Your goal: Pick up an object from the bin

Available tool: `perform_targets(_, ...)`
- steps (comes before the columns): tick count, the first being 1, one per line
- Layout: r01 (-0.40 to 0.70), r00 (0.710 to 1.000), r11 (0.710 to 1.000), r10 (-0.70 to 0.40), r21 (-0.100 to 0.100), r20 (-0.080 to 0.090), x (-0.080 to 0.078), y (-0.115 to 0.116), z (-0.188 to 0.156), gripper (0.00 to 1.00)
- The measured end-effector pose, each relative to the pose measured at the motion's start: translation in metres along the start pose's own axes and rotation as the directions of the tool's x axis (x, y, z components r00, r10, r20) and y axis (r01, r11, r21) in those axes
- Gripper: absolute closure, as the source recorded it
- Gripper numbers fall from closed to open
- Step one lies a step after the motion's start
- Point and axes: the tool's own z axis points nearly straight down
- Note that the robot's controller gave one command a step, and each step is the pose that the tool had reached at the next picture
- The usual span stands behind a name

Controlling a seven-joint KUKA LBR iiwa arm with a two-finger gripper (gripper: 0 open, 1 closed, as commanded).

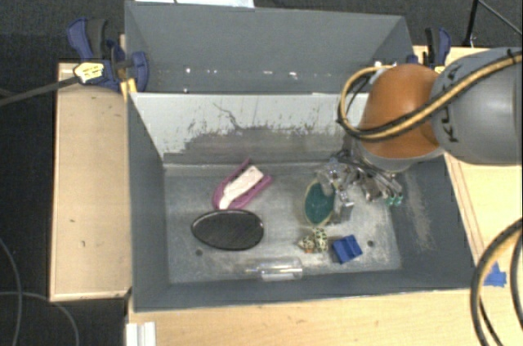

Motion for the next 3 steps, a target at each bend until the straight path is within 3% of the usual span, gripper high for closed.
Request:
perform_targets(1, 0.004, 1.0, 1.0, -0.004, 0.005, -0.002, -0.002, 0.0, -0.035, 1.0)
perform_targets(2, 0.006, 1.0, 1.0, -0.006, 0.005, -0.003, -0.003, -0.001, -0.044, 1.0)
perform_targets(3, 0.004, 1.0, 1.0, -0.004, 0.007, 0.001, -0.006, -0.001, -0.114, 1.0)
